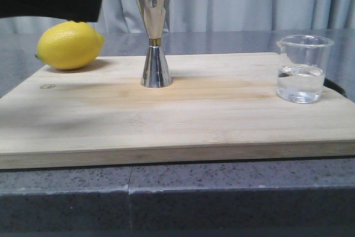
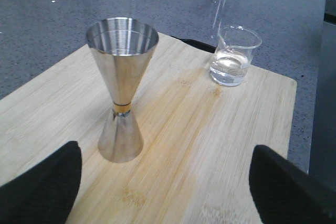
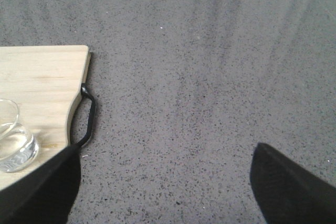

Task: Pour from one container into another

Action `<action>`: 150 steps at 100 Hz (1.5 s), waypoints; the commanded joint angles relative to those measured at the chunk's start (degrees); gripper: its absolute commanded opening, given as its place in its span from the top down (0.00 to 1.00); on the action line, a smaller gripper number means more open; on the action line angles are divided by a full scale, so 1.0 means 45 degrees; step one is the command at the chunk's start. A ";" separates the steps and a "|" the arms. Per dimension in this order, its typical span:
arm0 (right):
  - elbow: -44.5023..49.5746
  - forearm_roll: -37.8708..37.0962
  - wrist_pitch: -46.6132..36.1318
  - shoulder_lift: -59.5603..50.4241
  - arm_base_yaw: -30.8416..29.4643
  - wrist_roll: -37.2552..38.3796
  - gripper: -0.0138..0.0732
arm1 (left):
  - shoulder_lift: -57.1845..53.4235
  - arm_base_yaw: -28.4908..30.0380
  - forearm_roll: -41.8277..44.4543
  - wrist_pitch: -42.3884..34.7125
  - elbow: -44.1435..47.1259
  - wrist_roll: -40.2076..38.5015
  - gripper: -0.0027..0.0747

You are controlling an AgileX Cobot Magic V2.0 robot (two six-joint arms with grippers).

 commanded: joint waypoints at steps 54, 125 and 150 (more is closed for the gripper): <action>-0.0417 -0.0146 -0.1032 0.0207 -0.0082 -0.0046 0.18 | 0.3857 -0.1255 -0.3586 0.1534 -0.2538 0.3054 0.19; -0.0417 -0.0146 -0.1032 0.0207 -0.0082 -0.0046 0.18 | 0.5336 -0.1502 -0.3586 0.1955 -0.4009 0.3054 0.62; -0.0417 -0.0146 -0.1053 0.0207 -0.0082 -0.0046 0.18 | 0.5336 -0.1502 -0.3586 0.2943 -0.4042 0.3054 0.66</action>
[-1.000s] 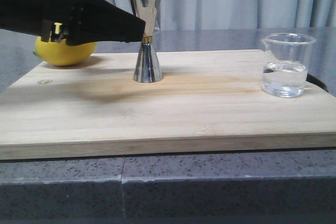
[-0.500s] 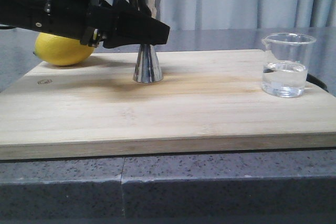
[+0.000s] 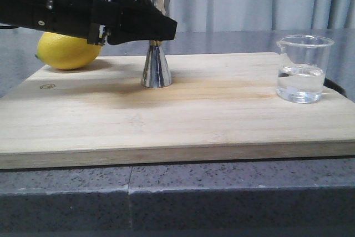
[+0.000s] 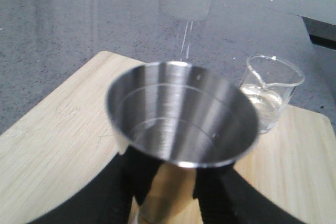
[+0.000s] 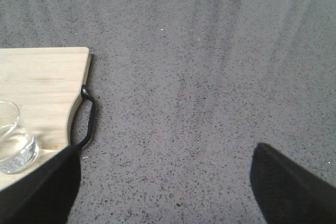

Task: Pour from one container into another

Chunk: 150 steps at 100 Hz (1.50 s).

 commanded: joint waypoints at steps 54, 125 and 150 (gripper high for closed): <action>-0.0745 0.1675 -0.1826 0.0959 -0.0056 -0.2098 0.18 | -0.0515 -0.0092 -0.0971 0.2923 -0.0985 -0.0024 0.66; -0.5349 0.4142 0.0999 0.6573 0.4130 -0.4734 0.18 | -0.0515 -0.0092 -0.0971 0.2896 -0.0985 -0.0024 0.66; -0.3538 0.4698 -0.2633 0.6669 0.4438 -0.4734 0.18 | -0.0515 -0.0092 -0.0971 0.2896 -0.0985 -0.0024 0.66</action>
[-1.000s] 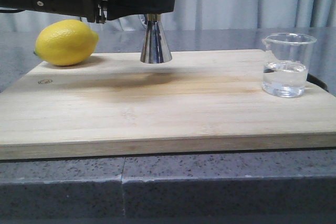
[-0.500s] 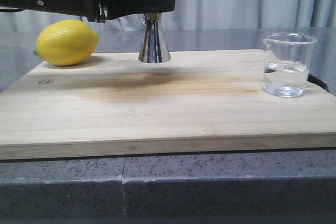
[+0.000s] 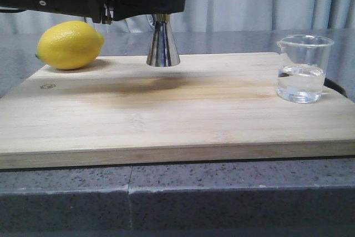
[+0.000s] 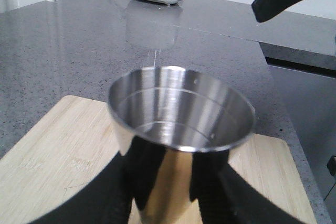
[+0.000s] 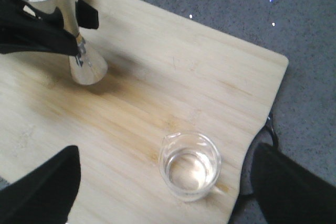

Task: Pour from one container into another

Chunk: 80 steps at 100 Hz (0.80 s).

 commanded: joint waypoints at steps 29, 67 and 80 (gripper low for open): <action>0.3963 0.0386 -0.7834 -0.0215 0.0905 -0.0163 0.18 | -0.0515 -0.0092 -0.1072 0.1337 -0.0382 -0.0024 0.66; 0.7373 0.0802 -1.3824 -0.0185 0.1336 0.0076 0.18 | -0.0515 -0.0092 -0.1072 0.1316 -0.0382 -0.0024 0.66; 0.7709 0.0783 -1.4160 0.0308 0.1336 0.0342 0.18 | -0.0515 -0.0092 -0.1072 0.1316 -0.0382 -0.0024 0.66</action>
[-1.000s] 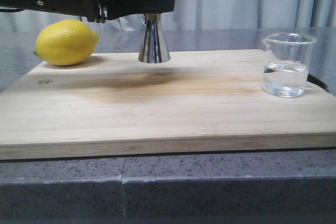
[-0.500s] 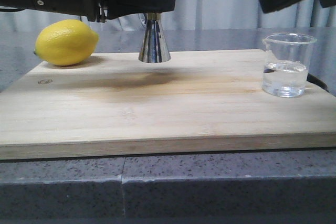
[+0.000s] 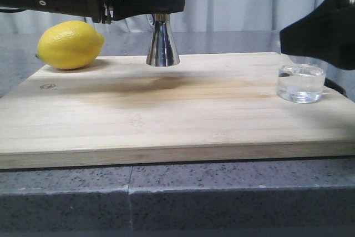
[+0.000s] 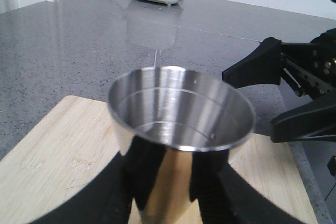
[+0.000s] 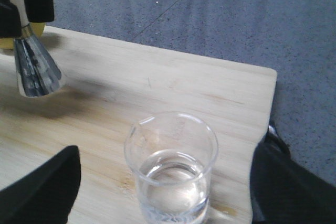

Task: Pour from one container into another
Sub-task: 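Reach the right gripper to the glass beaker and grasp it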

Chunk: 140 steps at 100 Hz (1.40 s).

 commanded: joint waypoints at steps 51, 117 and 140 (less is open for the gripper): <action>-0.0120 -0.0746 -0.3596 0.2848 0.0020 0.0394 0.18 | -0.0515 -0.0092 -0.1072 0.1310 -0.0354 -0.0024 0.66; -0.0120 -0.0746 -0.3871 0.3023 0.0020 0.0394 0.51 | -0.0515 -0.0092 -0.1072 0.1310 -0.0354 -0.0024 0.66; -0.0512 -0.0746 -0.3623 0.2782 0.0020 0.0394 0.51 | -0.0515 -0.0092 -0.1072 0.1310 -0.0354 -0.0024 0.66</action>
